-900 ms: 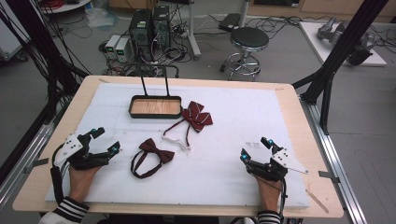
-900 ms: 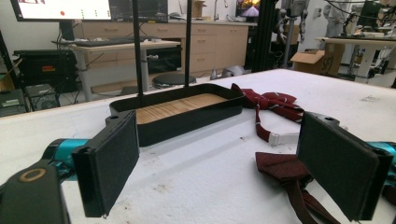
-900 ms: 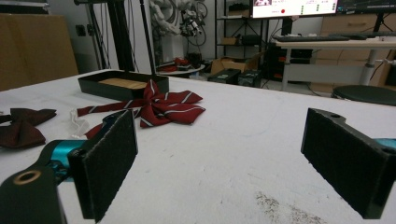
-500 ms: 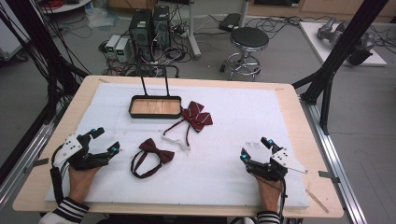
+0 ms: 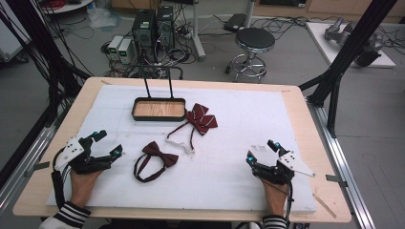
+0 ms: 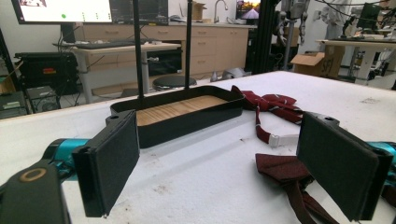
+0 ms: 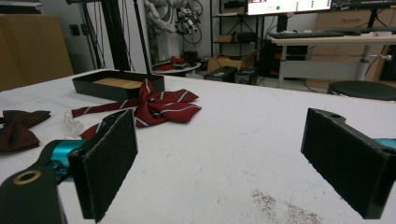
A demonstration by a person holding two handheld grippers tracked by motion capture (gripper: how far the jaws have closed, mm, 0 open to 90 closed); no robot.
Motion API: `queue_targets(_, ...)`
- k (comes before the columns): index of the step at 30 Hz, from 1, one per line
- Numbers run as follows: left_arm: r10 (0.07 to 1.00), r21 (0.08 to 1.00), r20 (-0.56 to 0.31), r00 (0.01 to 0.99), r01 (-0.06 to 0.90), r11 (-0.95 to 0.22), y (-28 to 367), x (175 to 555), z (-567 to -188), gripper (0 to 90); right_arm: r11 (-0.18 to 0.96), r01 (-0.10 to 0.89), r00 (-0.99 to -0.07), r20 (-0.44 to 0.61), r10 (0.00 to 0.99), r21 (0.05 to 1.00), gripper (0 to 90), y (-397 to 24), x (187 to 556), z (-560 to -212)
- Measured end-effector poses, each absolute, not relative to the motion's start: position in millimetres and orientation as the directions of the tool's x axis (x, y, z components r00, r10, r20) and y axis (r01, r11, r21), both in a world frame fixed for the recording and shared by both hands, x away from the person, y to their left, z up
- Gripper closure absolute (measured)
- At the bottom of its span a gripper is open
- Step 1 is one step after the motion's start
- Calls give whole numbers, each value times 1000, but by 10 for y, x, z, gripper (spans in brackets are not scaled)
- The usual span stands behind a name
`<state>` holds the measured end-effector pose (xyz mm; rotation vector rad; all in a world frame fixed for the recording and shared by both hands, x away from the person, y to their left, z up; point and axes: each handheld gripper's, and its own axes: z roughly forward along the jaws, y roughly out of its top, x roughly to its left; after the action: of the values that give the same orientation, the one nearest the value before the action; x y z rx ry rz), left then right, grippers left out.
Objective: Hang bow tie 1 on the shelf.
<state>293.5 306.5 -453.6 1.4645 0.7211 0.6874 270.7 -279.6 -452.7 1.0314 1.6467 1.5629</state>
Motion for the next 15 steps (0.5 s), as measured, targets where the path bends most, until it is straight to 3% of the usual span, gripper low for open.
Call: queue_targets(15, 783, 1000, -12, 622, 23, -2, 3062, 2934, -4536, 137, -21, 142, -487, 88, 869, 990, 100, -2838, 2729, -4490)
